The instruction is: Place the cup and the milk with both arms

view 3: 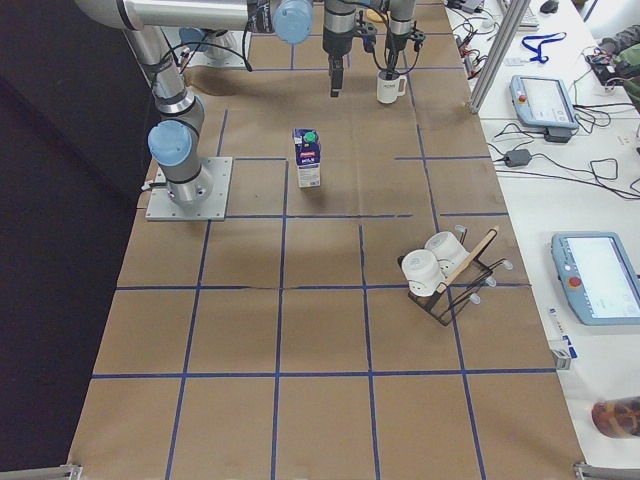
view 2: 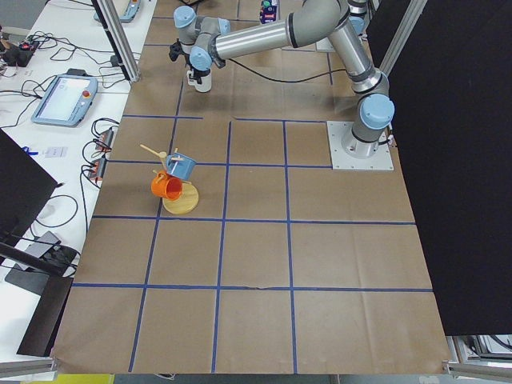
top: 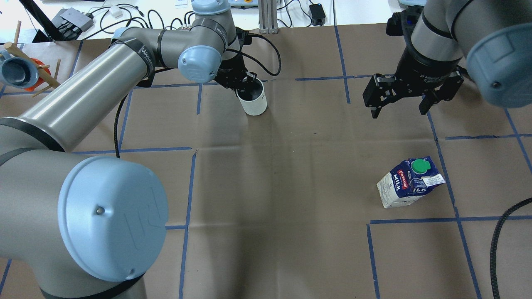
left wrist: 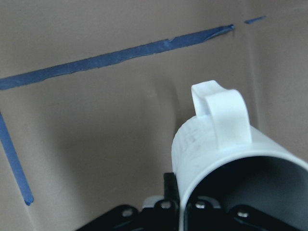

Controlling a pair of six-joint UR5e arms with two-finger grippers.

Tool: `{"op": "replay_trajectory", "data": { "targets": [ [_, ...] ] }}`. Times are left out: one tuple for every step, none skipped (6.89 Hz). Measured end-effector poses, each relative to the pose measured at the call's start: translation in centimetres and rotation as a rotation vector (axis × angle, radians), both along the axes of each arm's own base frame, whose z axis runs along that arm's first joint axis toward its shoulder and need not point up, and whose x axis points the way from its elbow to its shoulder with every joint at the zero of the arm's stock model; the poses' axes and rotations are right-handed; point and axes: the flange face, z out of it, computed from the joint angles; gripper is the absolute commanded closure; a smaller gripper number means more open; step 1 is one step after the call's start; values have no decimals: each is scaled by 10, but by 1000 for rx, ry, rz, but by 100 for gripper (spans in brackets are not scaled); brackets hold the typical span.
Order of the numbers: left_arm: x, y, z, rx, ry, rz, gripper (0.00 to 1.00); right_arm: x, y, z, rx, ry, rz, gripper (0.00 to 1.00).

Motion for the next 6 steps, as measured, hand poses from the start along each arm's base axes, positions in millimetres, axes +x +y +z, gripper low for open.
{"op": "replay_trajectory", "data": {
  "targets": [
    [-1,0,0,1,0,-1,98,0,0,0,0,0,0,0],
    [-1,0,-1,1,0,-1,98,0,0,0,0,-1,-1,0],
    [-2,0,-2,3,-1,-2,97,-1,0,0,0,-1,-1,0],
    [-2,0,-5,7,-1,-2,96,-1,0,0,0,-1,-2,0],
    [-3,0,-7,9,-2,-3,66,-1,0,0,0,0,-3,0],
    [-4,0,-9,9,-11,-6,46,-2,-1,0,0,0,-3,0]
  ]
}}
